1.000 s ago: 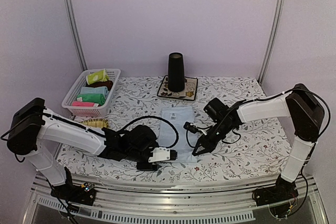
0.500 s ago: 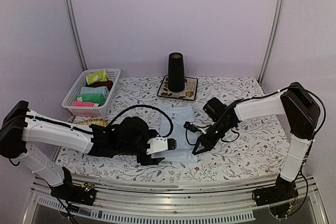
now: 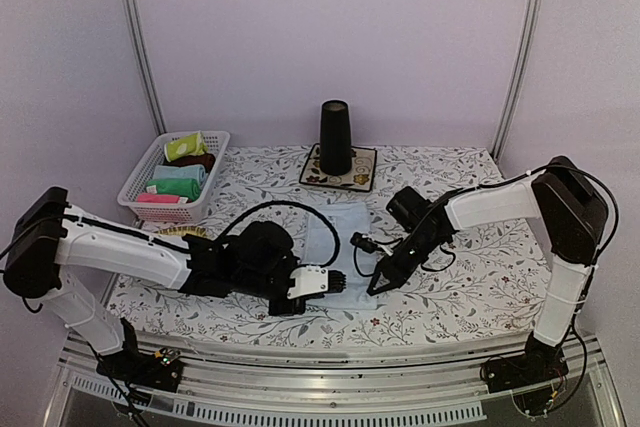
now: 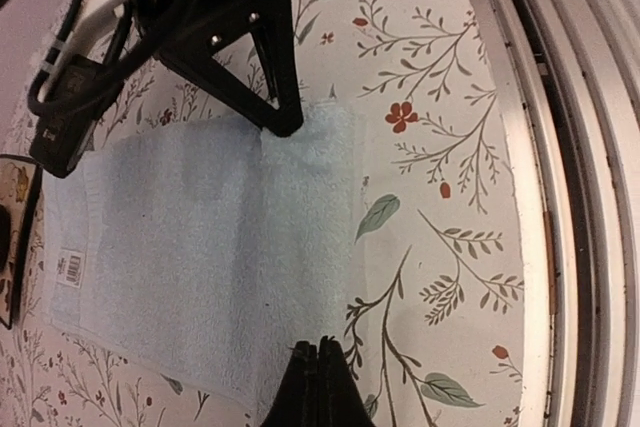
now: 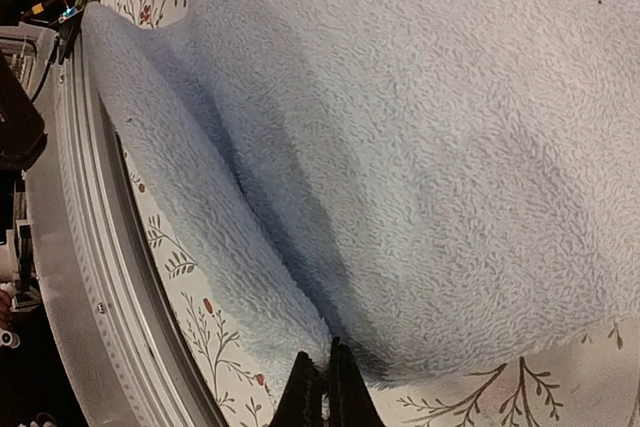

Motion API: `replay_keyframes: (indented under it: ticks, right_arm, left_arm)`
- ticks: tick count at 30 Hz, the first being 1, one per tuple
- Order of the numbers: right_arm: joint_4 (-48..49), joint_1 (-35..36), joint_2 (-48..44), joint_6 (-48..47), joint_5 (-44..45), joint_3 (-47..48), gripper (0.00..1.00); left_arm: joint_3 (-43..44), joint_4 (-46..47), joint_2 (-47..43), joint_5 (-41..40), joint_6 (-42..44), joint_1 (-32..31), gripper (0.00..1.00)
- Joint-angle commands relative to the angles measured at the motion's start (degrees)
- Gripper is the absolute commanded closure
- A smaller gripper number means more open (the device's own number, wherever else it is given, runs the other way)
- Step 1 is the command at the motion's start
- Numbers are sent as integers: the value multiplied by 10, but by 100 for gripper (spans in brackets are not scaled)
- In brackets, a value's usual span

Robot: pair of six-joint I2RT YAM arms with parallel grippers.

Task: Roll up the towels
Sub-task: Roll the towel at the center of the board.

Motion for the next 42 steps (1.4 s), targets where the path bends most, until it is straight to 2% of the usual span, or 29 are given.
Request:
replay_keyframes:
  ticks: [1,8,14,24,31,39,40,42]
  right_arm:
    - [-6,-8,14,3,11,16,98]
    - [-6,-8,10,3,5,17,98]
    - [-10,-8,12,-2,4,22,98]
    - [-11,-10,20,-5,7,26,98]
    - [-13,-13,25,-5,8,32,98]
    - [-17,-13,23,-9,14,35,97]
    - [-17,-14,22,-9,18,35,95]
    - [-17,-14,14,-9,31,32,84]
  left_arm:
    - [23,7,13,51,3,3,100]
    - [40,12,80,15,-17,18,100]
    - [32,39,96,2,-40,44,100]
    - [19,57,75,75,-34,58,100]
    - [38,38,117,37,-44,72,100]
    - [59,19,158,48,-60,82,100]
    - [60,16,161,50,-61,82,100]
    - [62,12,163,60,-63,83,100]
